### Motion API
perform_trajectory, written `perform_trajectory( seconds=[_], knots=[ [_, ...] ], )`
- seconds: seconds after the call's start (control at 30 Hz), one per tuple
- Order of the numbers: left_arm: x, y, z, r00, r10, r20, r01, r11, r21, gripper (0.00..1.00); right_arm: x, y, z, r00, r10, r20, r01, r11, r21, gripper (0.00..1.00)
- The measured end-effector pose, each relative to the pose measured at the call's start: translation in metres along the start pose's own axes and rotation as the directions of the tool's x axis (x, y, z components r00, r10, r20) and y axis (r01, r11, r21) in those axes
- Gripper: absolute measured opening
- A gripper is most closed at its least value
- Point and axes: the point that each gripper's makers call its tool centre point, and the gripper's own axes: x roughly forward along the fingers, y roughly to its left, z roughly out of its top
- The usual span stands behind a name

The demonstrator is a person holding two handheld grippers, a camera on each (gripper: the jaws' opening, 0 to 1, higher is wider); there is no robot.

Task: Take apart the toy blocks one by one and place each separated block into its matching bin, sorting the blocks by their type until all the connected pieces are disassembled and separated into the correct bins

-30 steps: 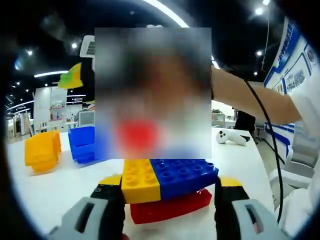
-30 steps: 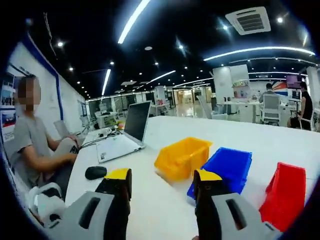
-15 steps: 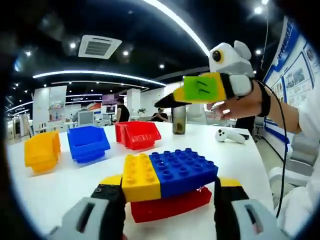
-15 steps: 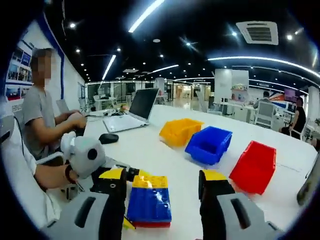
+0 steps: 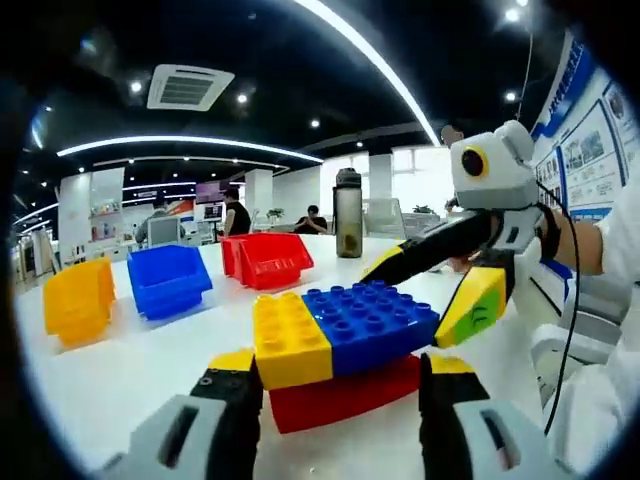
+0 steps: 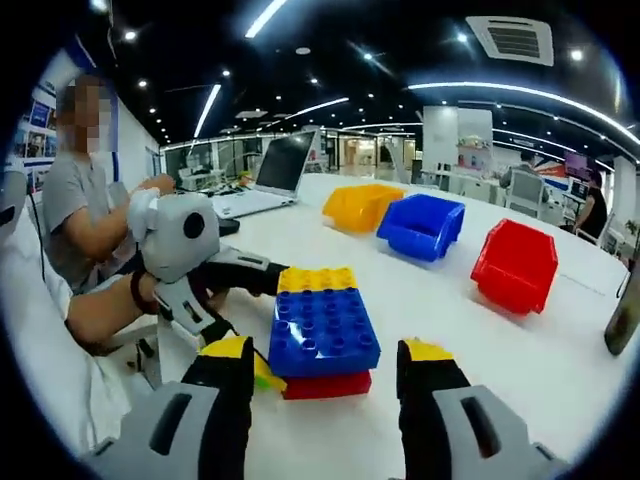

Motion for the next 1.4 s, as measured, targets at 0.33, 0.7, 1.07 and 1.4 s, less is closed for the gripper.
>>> perform_trajectory(
  seconds=[0.33, 0.7, 1.07, 1.4],
  knots=[
    [0.001, -0.001, -0.001, 1.0, -0.007, 0.0, 0.007, 1.0, 0.0, 0.61, 0.003, -0.005, 0.0, 1.0, -0.031, 0.0, 0.031, 0.997, -0.069, 0.47],
    [0.001, -0.002, -0.001, 1.0, -0.013, 0.005, 0.013, 1.0, 0.005, 0.61, 0.002, -0.002, 0.003, 1.0, -0.01, 0.024, 0.007, 0.995, 0.104, 0.45],
    [0.002, -0.002, -0.002, 1.0, -0.014, -0.002, 0.014, 1.0, -0.013, 0.6, -0.004, -0.003, 0.009, 0.998, -0.012, 0.064, 0.004, 0.993, 0.121, 0.45],
    [0.002, -0.001, -0.002, 1.0, -0.014, -0.002, 0.014, 1.0, -0.018, 0.6, -0.02, -0.033, 0.036, 0.991, -0.06, 0.118, 0.043, 0.989, 0.141, 0.45]
  ],
)
